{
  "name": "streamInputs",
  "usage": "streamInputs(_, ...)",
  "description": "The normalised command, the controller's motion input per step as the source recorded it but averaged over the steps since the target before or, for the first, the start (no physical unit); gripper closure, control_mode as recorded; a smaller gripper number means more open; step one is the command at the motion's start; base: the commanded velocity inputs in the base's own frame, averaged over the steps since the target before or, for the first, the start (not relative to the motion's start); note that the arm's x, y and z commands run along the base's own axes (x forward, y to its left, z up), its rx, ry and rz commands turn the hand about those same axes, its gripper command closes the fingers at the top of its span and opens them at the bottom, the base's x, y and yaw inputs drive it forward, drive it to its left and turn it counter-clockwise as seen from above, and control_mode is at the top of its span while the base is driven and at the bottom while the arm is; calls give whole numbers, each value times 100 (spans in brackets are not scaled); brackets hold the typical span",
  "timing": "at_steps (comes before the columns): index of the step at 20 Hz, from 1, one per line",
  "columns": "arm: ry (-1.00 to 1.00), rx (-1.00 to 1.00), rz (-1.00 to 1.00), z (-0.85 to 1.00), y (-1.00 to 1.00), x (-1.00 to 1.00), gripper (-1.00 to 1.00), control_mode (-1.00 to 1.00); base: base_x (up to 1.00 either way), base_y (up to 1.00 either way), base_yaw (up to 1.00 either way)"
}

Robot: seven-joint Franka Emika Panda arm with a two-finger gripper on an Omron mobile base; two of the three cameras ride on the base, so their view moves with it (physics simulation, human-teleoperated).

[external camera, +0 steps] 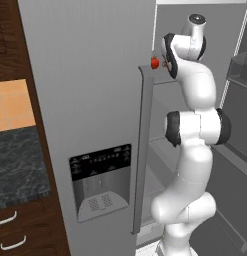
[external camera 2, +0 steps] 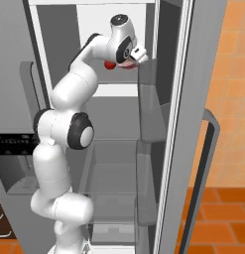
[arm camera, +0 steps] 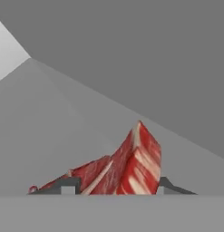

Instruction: Place one tomato and one steak in each tupperware on the nearby counter, to pack two identical lunches.

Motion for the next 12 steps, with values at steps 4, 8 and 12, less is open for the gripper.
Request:
streamInputs(4, -29, -3, -3, -6, 49, -93, 100, -100, 0, 0, 0)
streamInputs(8, -27, -1, -9, 0, 50, -100, 100, -100, 0, 0, 0)
streamInputs(12, -29, -4, -13, -36, 16, -100, 100, -100, 0, 0, 0)
